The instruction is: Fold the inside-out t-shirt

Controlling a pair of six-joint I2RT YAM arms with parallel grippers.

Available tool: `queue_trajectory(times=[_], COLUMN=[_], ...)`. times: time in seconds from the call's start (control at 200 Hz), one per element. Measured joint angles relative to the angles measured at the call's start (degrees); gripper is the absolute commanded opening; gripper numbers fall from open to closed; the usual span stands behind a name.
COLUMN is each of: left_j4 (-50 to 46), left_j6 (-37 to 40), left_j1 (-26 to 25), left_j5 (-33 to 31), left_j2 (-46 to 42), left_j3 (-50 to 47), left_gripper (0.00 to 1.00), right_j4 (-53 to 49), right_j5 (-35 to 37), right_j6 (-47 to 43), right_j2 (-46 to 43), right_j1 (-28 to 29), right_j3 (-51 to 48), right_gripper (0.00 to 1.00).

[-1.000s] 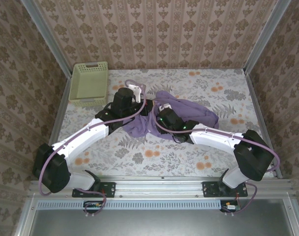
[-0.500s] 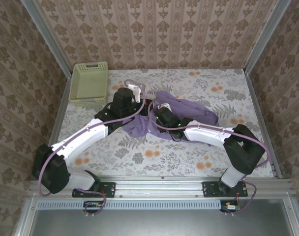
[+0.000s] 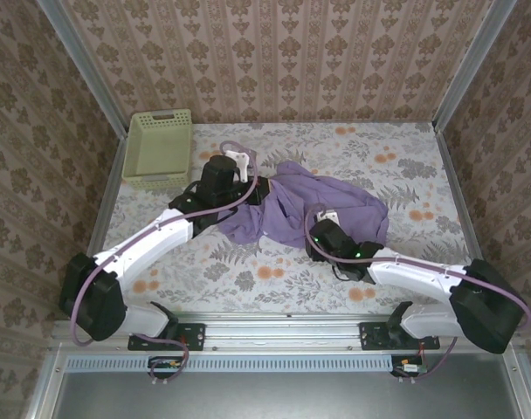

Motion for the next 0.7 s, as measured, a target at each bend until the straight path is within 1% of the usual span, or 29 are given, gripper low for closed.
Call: queue_trajectory(times=[0.07, 0.11, 0.22, 0.305, 0.395, 0.7], left_j4=[-0.37, -0.44, -0.31, -0.24, -0.26, -0.33], left_j6=[0.00, 0.00, 0.00, 0.00, 0.00, 0.02], left_j1=[-0.24, -0.39, -0.85, -1.07, -1.07, -1.07], left_j5=[0.17, 0.22, 0.44, 0.44, 0.42, 0.42], left_j2=[0.48, 0.52, 0.50, 0.42, 0.24, 0.11], left_j3=[-0.02, -0.04, -0.17, -0.70, -1.20, -1.51], left_gripper=[0.00, 0.00, 0.00, 0.00, 0.00, 0.00], right_j4=[-0.22, -0.59, -1.03, -0.68, -0.48, -0.28], right_j5=[-0.15, -0.68, -2.23, -3.06, -3.76, -7.37], right_j6=[-0.31, -0.68, -1.99, -3.02, -4.39, -6.97], right_j2=[-2.40, -3.34, -2.69, 0.11, 4.68, 14.93], right_j1=[0.00, 0.00, 0.00, 0.00, -0.48, -3.41], right_j3=[0.33, 1.14, 5.27, 8.81, 11.76, 15.56], right_gripper=[0.42, 0.40, 0.35, 0.30, 0.27, 0.27])
